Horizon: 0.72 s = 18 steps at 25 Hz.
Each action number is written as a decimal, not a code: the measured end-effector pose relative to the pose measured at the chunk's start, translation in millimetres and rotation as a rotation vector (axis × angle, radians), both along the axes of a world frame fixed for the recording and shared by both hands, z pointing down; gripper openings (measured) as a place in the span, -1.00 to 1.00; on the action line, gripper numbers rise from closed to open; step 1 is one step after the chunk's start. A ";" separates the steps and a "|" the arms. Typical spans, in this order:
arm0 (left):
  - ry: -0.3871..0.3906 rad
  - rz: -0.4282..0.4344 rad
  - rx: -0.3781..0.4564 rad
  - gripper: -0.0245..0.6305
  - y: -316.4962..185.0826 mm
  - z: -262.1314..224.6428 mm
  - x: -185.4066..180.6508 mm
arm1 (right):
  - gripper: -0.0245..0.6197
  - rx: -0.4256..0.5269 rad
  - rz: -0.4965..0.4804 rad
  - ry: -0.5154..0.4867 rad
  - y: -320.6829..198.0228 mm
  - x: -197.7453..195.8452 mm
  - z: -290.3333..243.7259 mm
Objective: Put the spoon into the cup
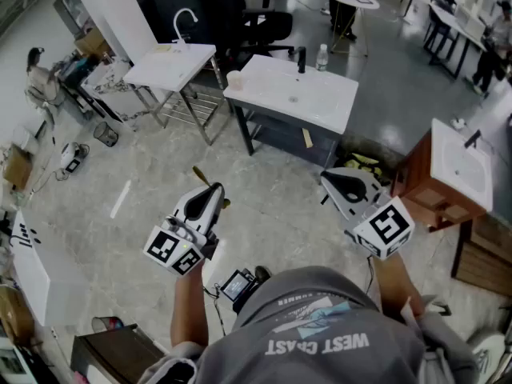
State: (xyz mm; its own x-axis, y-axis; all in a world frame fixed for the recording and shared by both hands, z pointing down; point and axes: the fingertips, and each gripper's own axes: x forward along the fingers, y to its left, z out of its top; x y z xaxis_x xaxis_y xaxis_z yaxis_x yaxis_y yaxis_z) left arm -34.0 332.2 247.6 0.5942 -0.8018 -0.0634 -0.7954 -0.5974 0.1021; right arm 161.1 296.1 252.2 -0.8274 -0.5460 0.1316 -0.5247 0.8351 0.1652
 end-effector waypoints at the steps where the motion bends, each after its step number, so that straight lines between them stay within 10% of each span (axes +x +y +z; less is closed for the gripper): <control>1: 0.000 0.001 0.000 -0.92 2.0 -0.4 1.8 | -0.83 -0.001 0.001 -0.001 2.0 1.4 -0.2; 18: -0.013 -0.012 -0.002 -0.92 24.6 -1.2 24.4 | -0.83 -0.037 -0.020 -0.035 22.7 20.6 4.1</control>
State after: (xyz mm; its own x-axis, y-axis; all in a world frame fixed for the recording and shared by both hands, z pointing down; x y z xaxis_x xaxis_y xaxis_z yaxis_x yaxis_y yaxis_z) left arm -9.6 356.8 246.4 0.5851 -0.8092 -0.0535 -0.8039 -0.5874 0.0928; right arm 181.7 318.9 256.3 -0.8428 -0.5241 0.1226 -0.5123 0.8509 0.1157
